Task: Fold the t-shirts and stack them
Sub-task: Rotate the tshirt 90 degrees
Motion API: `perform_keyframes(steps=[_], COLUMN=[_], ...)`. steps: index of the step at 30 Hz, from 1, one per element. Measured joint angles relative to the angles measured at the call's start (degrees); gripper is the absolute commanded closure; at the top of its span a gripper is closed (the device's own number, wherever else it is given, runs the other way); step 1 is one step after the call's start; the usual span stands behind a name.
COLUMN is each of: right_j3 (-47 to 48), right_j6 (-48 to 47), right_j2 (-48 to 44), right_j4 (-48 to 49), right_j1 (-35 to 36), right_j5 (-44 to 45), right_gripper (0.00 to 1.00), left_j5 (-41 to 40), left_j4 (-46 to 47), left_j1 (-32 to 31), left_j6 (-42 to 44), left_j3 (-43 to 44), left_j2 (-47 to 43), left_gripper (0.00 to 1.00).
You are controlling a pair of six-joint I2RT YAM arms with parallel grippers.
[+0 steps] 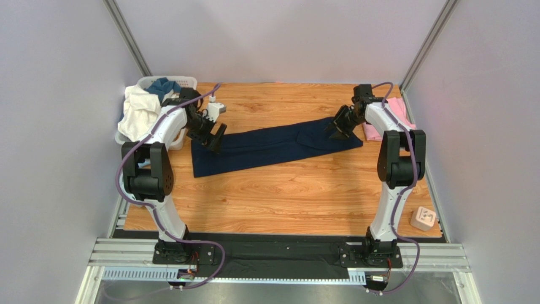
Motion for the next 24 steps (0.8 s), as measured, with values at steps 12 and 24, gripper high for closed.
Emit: perform_keyframes(steps=[12,24], right_j3=[5.62,14.69], right_j6=[-1.53,-3.87], right_j2=[5.55,14.34], right_j4=[-8.00,-13.27], right_j1=[-0.83,-2.01], right_j5=[5.90,9.38], right_gripper=[0.58,0.58], left_j5=[-7.48,-12.11], left_j4=[0.68,0.70], left_j1=[-1.05,-2.78], left_j6=[2.45,6.43], left_j3=[1.09,-8.66], left_j2=[7.15,4.90], left_gripper=[0.00,0.00])
